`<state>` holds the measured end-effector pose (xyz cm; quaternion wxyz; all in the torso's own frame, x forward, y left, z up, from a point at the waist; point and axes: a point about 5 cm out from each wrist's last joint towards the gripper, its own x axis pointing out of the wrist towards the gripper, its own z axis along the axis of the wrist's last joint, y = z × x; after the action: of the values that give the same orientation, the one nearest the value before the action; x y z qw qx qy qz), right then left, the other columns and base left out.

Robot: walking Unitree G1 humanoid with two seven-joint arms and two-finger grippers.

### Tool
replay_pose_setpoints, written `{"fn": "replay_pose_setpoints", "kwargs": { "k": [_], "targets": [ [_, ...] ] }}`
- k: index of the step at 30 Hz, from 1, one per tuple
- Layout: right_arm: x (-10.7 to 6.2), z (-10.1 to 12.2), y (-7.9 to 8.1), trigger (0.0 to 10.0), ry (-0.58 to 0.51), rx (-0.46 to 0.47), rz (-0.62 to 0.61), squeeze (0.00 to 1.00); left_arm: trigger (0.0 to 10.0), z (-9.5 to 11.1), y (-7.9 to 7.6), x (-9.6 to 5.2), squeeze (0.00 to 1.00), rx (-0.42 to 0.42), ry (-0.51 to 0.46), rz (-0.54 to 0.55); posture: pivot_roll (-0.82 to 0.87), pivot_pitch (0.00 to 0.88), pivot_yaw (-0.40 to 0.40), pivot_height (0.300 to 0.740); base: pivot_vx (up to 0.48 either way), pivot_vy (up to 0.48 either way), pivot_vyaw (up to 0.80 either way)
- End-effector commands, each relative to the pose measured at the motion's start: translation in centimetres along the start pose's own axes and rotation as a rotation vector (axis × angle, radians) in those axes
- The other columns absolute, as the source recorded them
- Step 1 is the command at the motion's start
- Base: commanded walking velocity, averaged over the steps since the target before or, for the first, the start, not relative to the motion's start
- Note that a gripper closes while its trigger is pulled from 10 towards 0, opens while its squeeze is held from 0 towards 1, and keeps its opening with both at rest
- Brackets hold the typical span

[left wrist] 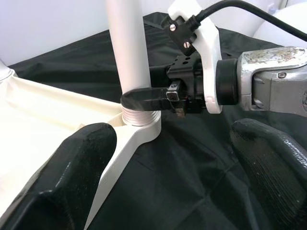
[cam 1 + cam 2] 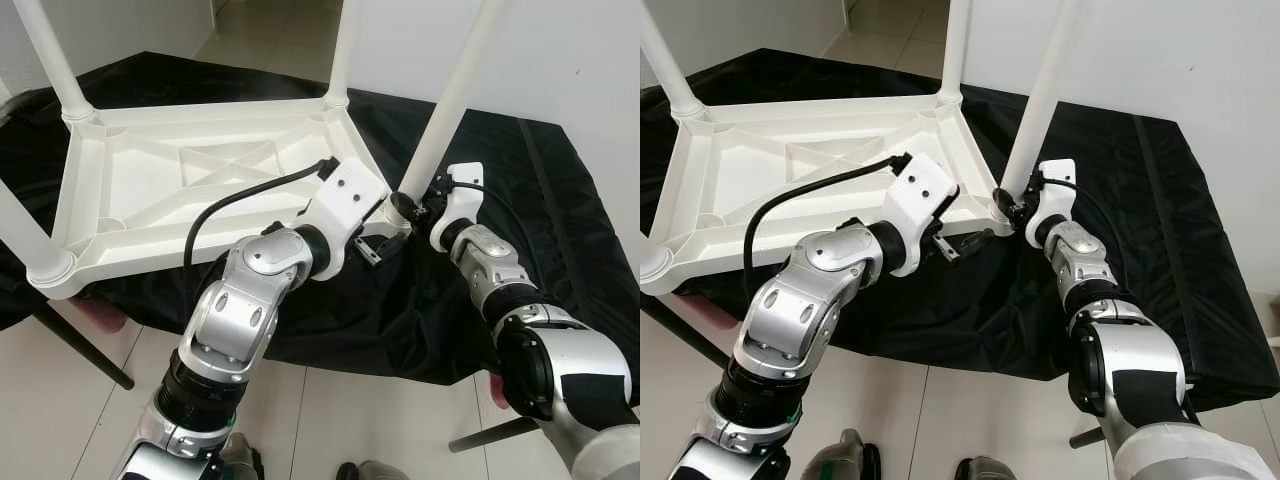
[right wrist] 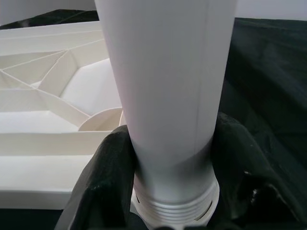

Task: Building children table

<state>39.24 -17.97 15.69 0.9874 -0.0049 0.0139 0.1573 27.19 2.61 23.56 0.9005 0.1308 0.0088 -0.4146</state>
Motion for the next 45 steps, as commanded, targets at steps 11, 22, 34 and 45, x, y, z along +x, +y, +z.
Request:
{"fn": "replay_pose_setpoints", "kwargs": {
  "k": [11, 22, 34, 45],
  "targets": [
    [-0.2, -1.3, -0.1, 0.0, 0.060, 0.064, -0.064, 0.00, 10.0, 0.0, -0.2, 0.1, 0.00, -0.003, 0.005, 0.012, 0.10, 0.056, -0.038, 0.740, 0.000, 0.000, 0.00],
    [-0.1, -1.5, 0.2, 0.0, 0.063, 0.046, -0.101, 0.00, 10.0, 0.0, -0.2, 0.0, 0.00, -0.005, 0.007, 0.015, 0.10, 0.058, -0.041, 0.740, 0.000, 0.000, 0.00],
    [0.4, -1.6, 1.4, 0.0, 0.030, 0.069, -0.204, 0.00, 10.0, 0.0, -0.2, 0.0, 0.00, -0.003, 0.008, 0.018, 0.10, 0.056, -0.041, 0.740, 0.000, 0.000, 0.00],
    [0.8, -1.6, 2.5, 0.0, 0.002, 0.108, -0.339, 0.00, 10.0, 0.0, -0.2, 0.0, 0.00, -0.004, 0.008, 0.018, 0.10, 0.052, -0.045, 0.740, 0.000, 0.000, 0.00]
  ]
}}
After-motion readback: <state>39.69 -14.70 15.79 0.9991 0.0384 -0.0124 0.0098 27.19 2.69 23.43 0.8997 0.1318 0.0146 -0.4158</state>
